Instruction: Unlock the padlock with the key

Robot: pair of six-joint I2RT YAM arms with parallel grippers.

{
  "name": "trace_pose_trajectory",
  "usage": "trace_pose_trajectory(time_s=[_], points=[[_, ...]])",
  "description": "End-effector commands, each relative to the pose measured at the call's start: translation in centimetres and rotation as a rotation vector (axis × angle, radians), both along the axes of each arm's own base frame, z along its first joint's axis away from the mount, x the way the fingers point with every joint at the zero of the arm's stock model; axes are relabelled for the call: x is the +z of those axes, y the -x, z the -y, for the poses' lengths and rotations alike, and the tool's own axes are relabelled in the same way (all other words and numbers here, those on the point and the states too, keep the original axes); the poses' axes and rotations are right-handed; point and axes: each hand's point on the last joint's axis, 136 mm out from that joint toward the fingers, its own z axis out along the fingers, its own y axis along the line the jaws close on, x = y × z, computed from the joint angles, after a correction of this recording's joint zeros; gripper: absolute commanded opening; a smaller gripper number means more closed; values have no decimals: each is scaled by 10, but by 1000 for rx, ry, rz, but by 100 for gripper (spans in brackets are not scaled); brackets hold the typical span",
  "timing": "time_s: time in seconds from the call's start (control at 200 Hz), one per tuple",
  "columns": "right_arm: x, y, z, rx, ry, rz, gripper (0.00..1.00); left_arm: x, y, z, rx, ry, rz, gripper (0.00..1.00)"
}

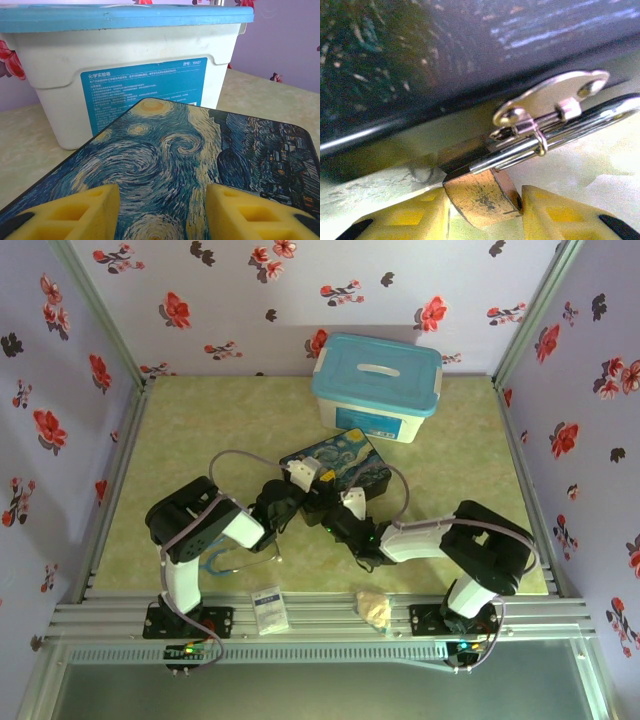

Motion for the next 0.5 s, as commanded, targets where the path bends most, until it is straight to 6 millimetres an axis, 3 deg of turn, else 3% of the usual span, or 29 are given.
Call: trace_pose_trajectory(time_s=[0.0, 0.105, 0.235, 0.495], points=[[7, -4, 8, -66, -56, 47, 35, -169, 52, -56, 3, -449, -439, 48], [6, -3, 4, -69, -167, 39, 32, -170, 52, -57, 3, -448, -440, 48], [0, 0, 13, -97, -293, 22, 15, -167, 51, -56, 4, -442, -435, 48], [2, 5, 32, -131, -367, 44, 3, -168, 53, -57, 2, -447, -438, 48]])
